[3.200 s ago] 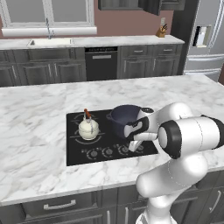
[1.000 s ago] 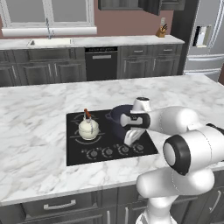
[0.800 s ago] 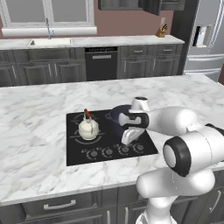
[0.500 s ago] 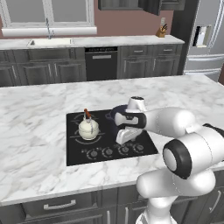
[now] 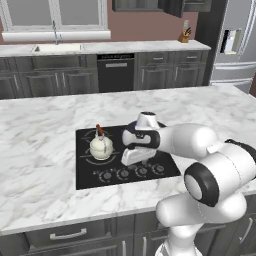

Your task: Pick the kettle from the cabinet and place it on a stove burner. Then pick the pot from the counter and place it on another stove burner. Finally, turn both burners on.

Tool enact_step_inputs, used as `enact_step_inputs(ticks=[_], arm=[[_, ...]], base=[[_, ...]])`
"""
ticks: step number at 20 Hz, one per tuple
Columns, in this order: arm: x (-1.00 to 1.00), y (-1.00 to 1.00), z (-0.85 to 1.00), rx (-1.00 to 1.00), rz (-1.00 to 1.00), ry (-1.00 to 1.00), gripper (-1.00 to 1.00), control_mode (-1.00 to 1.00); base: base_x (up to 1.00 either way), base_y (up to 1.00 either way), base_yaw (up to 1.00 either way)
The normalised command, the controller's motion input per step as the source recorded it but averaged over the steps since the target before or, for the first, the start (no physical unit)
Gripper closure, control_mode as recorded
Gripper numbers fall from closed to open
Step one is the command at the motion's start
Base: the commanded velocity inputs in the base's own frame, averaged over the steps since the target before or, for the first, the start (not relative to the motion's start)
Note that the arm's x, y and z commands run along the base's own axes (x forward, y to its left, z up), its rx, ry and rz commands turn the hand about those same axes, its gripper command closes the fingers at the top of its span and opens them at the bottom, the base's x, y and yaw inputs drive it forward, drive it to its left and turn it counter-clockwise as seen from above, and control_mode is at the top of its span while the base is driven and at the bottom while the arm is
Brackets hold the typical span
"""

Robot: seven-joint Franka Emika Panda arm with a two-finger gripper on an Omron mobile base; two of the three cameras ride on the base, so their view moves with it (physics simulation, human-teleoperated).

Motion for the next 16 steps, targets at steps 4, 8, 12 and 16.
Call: enact_step_inputs(ticks=[4,8,12,16], arm=[[0.00,0.43,0.00,0.00,-0.12,0.02,-1.00,-1.00],[0.00,0.44,0.00,0.00,-0.13,0.03,-1.00,-1.00],[0.00,0.44,0.00,0.00,-0.13,0.01,-1.00,-1.00],[0.00,0.43,0.00,0.00,-0.12,0.00,-1.00,-1.00]], base=[[0.00,0.00,0.00],[0.00,0.00,0.00],[0.00,0.00,0.00],[0.00,0.00,0.00]])
